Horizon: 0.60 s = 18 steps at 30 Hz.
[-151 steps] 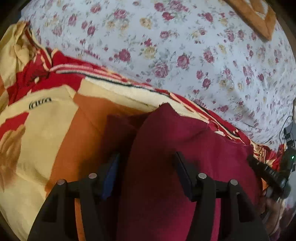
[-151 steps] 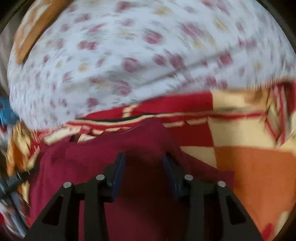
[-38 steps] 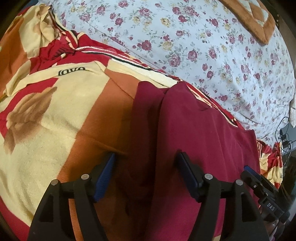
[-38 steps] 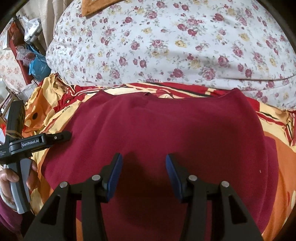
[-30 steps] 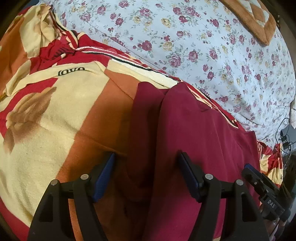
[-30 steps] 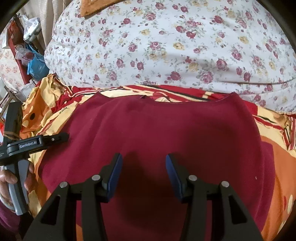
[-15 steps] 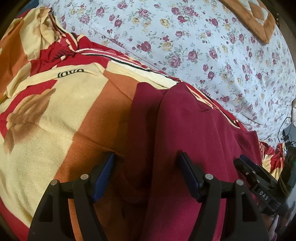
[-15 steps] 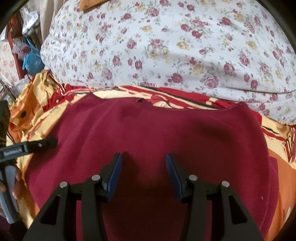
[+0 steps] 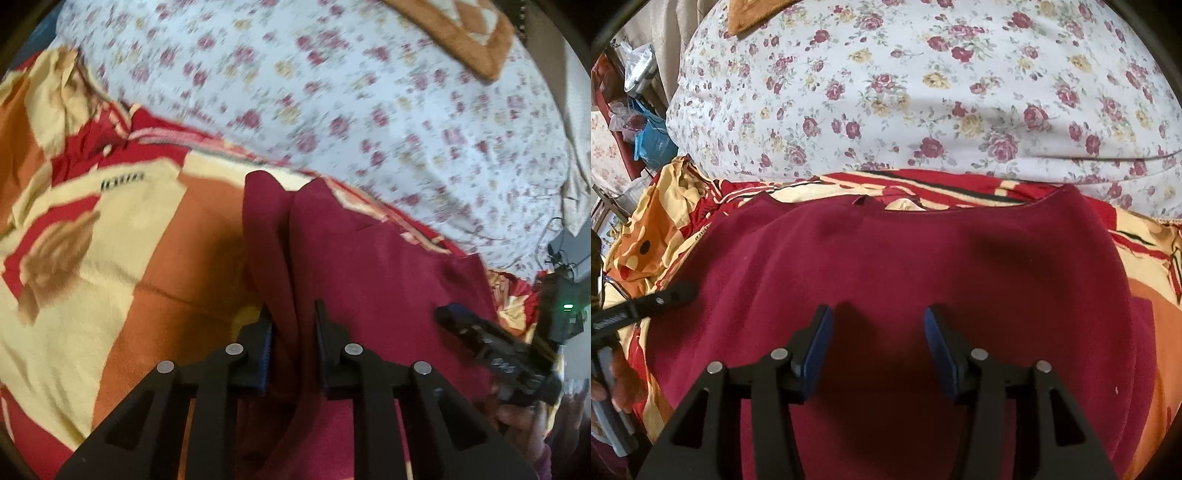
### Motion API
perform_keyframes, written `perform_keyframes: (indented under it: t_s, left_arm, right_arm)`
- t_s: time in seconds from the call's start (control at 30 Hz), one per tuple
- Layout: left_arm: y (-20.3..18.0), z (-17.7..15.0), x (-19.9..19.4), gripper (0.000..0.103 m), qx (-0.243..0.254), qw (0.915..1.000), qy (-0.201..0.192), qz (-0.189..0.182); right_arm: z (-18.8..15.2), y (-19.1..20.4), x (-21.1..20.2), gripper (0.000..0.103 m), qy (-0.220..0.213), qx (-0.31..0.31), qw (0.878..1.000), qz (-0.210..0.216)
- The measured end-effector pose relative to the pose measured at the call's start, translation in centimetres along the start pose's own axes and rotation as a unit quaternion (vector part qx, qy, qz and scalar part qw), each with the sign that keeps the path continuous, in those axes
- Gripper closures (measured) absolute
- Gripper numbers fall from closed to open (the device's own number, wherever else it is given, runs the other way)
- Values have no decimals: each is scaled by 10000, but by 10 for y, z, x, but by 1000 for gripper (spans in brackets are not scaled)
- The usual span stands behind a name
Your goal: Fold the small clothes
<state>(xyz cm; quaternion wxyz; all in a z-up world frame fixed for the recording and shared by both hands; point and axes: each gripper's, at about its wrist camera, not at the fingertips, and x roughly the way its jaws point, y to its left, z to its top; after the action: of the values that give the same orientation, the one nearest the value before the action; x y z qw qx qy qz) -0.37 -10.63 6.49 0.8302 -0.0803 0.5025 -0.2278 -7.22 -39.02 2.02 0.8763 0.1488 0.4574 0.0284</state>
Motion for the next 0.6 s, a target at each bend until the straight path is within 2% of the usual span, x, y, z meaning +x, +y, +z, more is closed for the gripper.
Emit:
perform_keyframes:
  t_s: [0.13,0.27,0.4,0.47,0.53,0.6]
  left_arm:
    - [-25,8,-17,95,175,9993,-36,-334]
    - [-61,9,-30,95,465,9970,-73,-608]
    - [-100,5,-36,95,680,9928,-18,-986]
    - [-119,-1,-31,95,806,9899,78,-1166]
    - [-136,-8,-24,95,903,9873,179,-1292]
    - [-147,-17,-12,95,939,9849,340,-1417]
  right_arm:
    - [1,-7,-1,46,-18,222,9997,112]
    - [3,-9,-3,47,-83,186,9996,-191]
    - [2,-15,-8,47,-136,296,9994,-141]
    - [1,-27,-14,47,-212,614,9979,67]
    - [-2,-47,-19,47,-284,1194,9911,510]
    - [-9,-74,-23,46,-429,2029,9715,1147]
